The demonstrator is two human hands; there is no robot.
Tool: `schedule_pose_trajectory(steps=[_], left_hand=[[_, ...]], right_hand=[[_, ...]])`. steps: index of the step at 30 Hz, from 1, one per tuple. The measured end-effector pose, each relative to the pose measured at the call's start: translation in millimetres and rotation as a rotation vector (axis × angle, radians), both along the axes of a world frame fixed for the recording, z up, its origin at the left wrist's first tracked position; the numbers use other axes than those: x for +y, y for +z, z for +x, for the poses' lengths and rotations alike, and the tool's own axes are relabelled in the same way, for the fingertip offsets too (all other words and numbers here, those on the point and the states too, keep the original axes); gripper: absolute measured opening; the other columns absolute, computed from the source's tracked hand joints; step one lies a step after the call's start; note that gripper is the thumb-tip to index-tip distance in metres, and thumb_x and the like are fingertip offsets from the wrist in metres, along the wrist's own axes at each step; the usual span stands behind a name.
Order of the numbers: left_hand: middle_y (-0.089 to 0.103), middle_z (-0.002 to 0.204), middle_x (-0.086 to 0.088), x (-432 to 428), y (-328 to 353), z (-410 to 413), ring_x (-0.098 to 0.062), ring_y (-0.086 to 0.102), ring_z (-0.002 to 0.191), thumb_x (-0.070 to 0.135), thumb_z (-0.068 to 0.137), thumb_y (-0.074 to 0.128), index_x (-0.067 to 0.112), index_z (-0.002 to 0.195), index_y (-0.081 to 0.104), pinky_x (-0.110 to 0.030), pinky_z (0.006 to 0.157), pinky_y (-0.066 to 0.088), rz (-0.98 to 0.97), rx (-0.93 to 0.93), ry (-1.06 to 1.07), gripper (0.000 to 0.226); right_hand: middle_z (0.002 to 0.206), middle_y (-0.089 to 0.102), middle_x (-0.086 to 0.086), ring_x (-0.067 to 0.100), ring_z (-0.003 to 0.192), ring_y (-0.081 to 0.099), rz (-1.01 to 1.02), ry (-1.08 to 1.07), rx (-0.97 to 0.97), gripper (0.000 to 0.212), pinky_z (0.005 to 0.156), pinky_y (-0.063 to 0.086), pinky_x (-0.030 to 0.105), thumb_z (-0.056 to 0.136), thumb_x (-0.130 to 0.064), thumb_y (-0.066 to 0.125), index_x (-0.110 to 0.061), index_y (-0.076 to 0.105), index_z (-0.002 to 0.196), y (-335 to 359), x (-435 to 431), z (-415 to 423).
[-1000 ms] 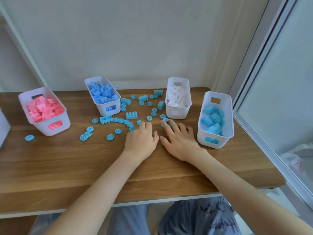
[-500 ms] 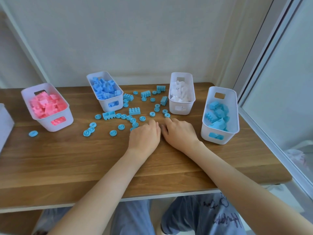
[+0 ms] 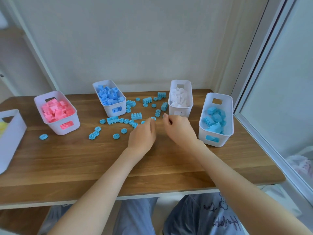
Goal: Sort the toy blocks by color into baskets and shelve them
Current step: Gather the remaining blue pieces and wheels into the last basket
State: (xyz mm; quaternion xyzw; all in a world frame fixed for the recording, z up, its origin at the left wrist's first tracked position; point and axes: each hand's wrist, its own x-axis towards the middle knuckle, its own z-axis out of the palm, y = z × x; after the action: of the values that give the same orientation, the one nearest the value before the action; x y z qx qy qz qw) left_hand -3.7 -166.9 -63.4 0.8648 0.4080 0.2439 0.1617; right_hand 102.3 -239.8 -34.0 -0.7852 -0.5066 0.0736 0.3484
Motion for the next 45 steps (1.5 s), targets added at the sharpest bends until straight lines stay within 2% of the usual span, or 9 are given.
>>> schedule_pose_trajectory(steps=[3, 5, 8, 13, 19, 25, 33, 37, 45], left_hand=[[0.051, 0.064, 0.003, -2, 6, 4, -0.012, 0.054, 0.062, 0.034, 0.103, 0.024, 0.016, 0.085, 0.049, -0.022, 0.051, 0.032, -0.045, -0.045, 0.003, 0.036], [0.049, 0.062, 0.005, -3, 5, 6, -0.009, 0.051, 0.059, 0.035, 0.103, 0.021, 0.015, 0.095, 0.054, -0.022, 0.05, 0.031, 0.01, 0.016, -0.005, 0.039], [0.047, 0.059, 0.006, -2, -2, 6, -0.006, 0.046, 0.053, 0.034, 0.104, 0.021, 0.013, 0.117, 0.056, -0.022, 0.048, 0.029, 0.065, 0.061, -0.014, 0.043], [0.049, 0.059, 0.001, -4, -6, 7, -0.011, 0.049, 0.054, 0.033, 0.103, 0.024, 0.018, 0.077, 0.046, -0.024, 0.047, 0.027, 0.041, 0.081, -0.081, 0.037], [0.056, 0.064, -0.002, -5, -8, 7, -0.016, 0.056, 0.06, 0.032, 0.103, 0.026, 0.015, 0.08, 0.051, -0.027, 0.051, 0.037, 0.067, 0.117, -0.104, 0.038], [0.05, 0.064, 0.0, -2, -2, 12, -0.012, 0.049, 0.059, 0.034, 0.103, 0.025, 0.016, 0.075, 0.047, -0.025, 0.05, 0.029, -0.019, 0.139, -0.11, 0.039], [0.036, 0.058, -0.001, -33, 53, 63, -0.01, 0.037, 0.051, 0.026, 0.103, 0.028, 0.016, 0.065, 0.035, -0.022, 0.049, 0.024, -0.098, -0.05, -0.252, 0.04], [0.041, 0.061, -0.001, -56, 82, 115, -0.01, 0.041, 0.056, 0.026, 0.102, 0.03, 0.017, 0.068, 0.038, -0.023, 0.055, 0.035, -0.118, -0.145, -0.389, 0.037], [0.053, 0.071, -0.004, -63, 66, 166, -0.018, 0.05, 0.065, 0.033, 0.101, 0.027, 0.022, 0.073, 0.043, -0.03, 0.055, 0.036, -0.137, 0.088, -0.466, 0.035]], right_hand=[[0.065, 0.056, 0.01, 0.025, 0.061, 0.055, 0.113, 0.033, 0.001, 0.037, 0.062, 0.05, 0.031, 0.1, -0.023, 0.037, -0.003, 0.057, 0.076, 31, -10, 1], [0.057, 0.051, 0.008, 0.017, 0.052, 0.048, 0.196, -0.037, 0.034, 0.044, 0.049, 0.041, 0.015, 0.1, -0.023, 0.036, -0.005, 0.049, 0.062, 47, -18, 15], [0.05, 0.035, 0.001, 0.01, 0.046, 0.029, 0.257, -0.167, 0.082, 0.046, 0.045, 0.025, 0.018, 0.098, -0.027, 0.038, -0.011, 0.034, 0.054, 58, -30, 50], [0.062, 0.039, 0.009, 0.014, 0.054, 0.033, 0.123, -0.302, 0.143, 0.035, 0.054, 0.029, 0.026, 0.095, -0.03, 0.038, -0.009, 0.045, 0.067, 46, -37, 101], [0.077, 0.056, 0.001, 0.013, 0.064, 0.051, -0.205, -0.264, 0.0, 0.037, 0.062, 0.042, 0.023, 0.099, -0.027, 0.034, -0.015, 0.061, 0.078, 34, -35, 112], [0.07, 0.053, -0.002, 0.012, 0.058, 0.051, -0.184, -0.215, 0.038, 0.033, 0.05, 0.037, 0.019, 0.099, -0.03, 0.034, -0.017, 0.061, 0.087, 40, -42, 117], [0.088, 0.057, -0.002, 0.012, 0.074, 0.055, -0.064, -0.182, 0.045, 0.03, 0.058, 0.042, 0.02, 0.099, -0.026, 0.035, -0.02, 0.063, 0.09, 35, -53, 120], [0.081, 0.061, -0.002, 0.02, 0.077, 0.059, 0.043, -0.206, 0.031, 0.027, 0.065, 0.05, 0.028, 0.098, -0.022, 0.038, -0.015, 0.064, 0.092, 32, -63, 123], [0.097, 0.053, -0.007, 0.011, 0.088, 0.053, 0.179, -0.232, -0.024, 0.025, 0.063, 0.035, 0.004, 0.095, -0.008, 0.041, -0.014, 0.063, 0.105, 22, -88, 139]])
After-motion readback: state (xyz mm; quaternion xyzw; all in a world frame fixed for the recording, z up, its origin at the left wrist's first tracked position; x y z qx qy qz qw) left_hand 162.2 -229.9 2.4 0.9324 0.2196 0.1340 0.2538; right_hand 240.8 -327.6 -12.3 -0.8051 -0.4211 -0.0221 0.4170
